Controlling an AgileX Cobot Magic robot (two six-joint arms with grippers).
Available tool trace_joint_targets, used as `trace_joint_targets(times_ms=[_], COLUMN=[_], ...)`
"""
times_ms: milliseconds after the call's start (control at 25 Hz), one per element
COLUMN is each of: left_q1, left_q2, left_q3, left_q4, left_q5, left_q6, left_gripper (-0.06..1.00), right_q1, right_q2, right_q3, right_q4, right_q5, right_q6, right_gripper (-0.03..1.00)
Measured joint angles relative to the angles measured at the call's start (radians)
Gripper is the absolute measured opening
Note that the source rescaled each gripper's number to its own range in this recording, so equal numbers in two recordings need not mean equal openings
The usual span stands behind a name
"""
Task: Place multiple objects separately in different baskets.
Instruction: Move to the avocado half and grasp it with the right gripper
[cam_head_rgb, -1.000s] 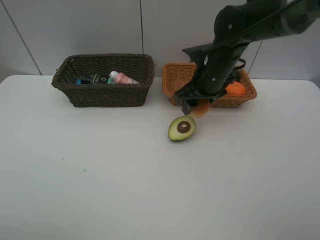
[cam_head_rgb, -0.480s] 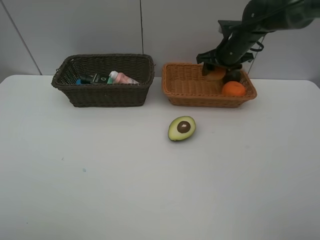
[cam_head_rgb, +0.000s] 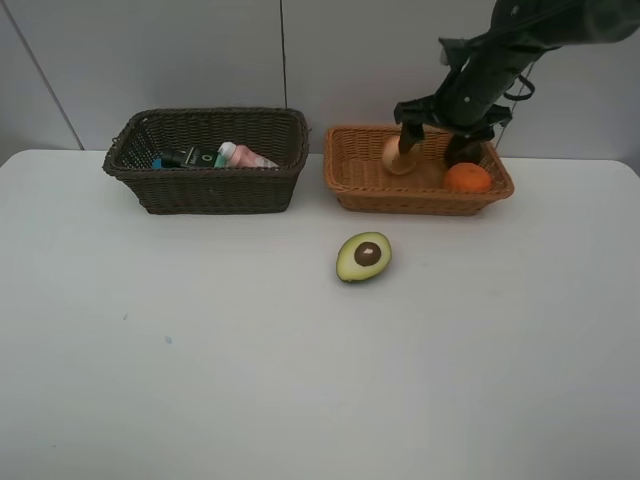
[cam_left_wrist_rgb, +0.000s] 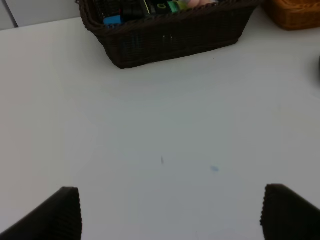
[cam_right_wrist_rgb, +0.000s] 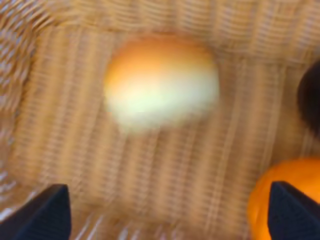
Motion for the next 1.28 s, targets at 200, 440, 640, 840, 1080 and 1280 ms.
trace_joint_targets(times_ms=[200,440,640,840,1080,1280], left_q1=[0.000,0.000,0.000,0.000,0.000,0.000], left_q2=[0.000,0.000,0.000,0.000,0.000,0.000], left_q3=[0.000,0.000,0.000,0.000,0.000,0.000], left_q4=[0.000,0.000,0.000,0.000,0.000,0.000], left_q5=[0.000,0.000,0.000,0.000,0.000,0.000], left_q6=[0.000,0.000,0.000,0.000,0.000,0.000], left_gripper=[0.88,0.88,0.88,0.88,0.88,0.88], right_q1=[0.026,0.111,0.214,0.290,0.325,0.327], right_q2=[-0.092,-0.092,-0.079,-0.026,0.037,0.061], right_q3=[-0.005,0.010,0.024,0.028,0.049,0.049], right_q4=[0.062,0.063,0.063,0.037,0.001,-0.019], right_q5=[0.250,0.388,0.392,0.393,0.365,0.309], right_q6=[0.076,0.270,0.324,0.356,0.361,0.362], right_gripper=[1.00,1.00,1.00,1.00,1.00,1.00])
